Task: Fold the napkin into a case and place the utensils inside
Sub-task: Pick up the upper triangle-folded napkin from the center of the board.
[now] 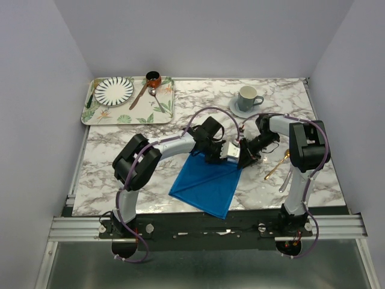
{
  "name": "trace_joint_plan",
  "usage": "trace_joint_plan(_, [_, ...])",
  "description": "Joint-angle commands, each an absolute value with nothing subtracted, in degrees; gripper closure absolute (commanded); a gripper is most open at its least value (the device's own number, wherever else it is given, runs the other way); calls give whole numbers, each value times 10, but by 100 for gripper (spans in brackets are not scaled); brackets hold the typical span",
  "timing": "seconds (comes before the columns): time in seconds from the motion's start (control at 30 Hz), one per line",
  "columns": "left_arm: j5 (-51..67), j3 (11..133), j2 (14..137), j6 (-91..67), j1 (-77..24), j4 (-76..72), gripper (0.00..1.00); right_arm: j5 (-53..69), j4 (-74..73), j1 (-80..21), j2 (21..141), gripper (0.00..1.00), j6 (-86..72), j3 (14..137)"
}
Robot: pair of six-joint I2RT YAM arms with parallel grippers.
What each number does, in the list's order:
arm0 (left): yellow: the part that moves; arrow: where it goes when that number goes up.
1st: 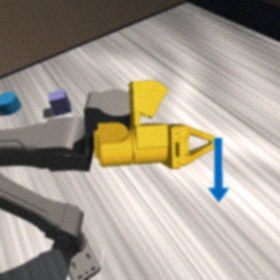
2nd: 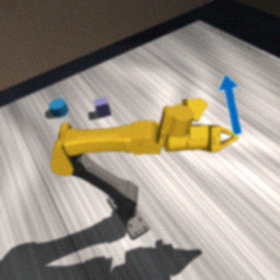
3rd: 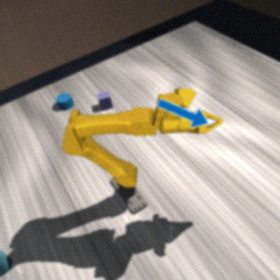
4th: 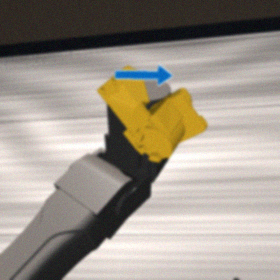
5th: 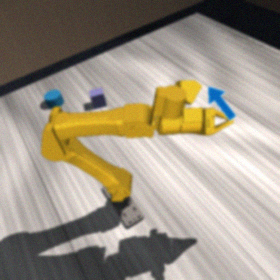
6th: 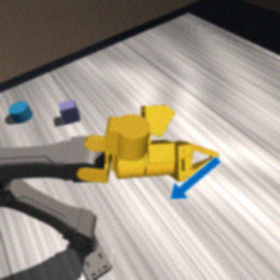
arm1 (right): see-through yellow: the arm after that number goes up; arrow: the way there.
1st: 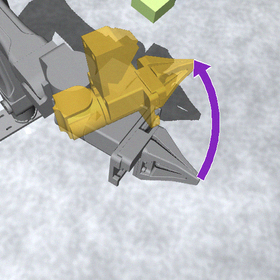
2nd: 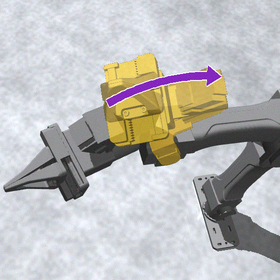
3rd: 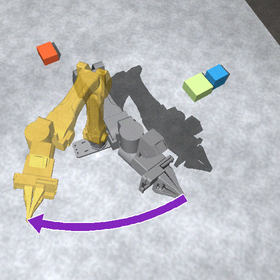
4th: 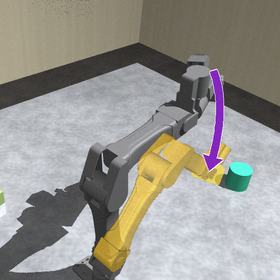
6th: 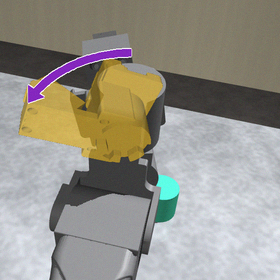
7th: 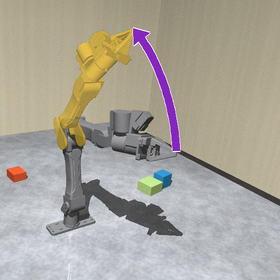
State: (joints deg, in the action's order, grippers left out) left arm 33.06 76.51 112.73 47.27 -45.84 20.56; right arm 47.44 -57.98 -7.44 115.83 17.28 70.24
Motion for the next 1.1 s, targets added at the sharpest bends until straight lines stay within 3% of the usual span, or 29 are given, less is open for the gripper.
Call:
trace_joint_plan(0.0, [415,787,1094,382,-404,236,50,466,-563,-78,1165,83,188,709])
trace_joint_plan(0.2, [495,747,1043,258,-298,257,38,441,-547,-91,1150,96,215,700])
trace_joint_plan(0.5, [537,756,1089,273,-177,342,16,372,-511,-141,1102,99,260,672])
trace_joint_plan(1.07, [560,914,1223,303,-178,468,18,281,-444,-184,1021,99,324,632])
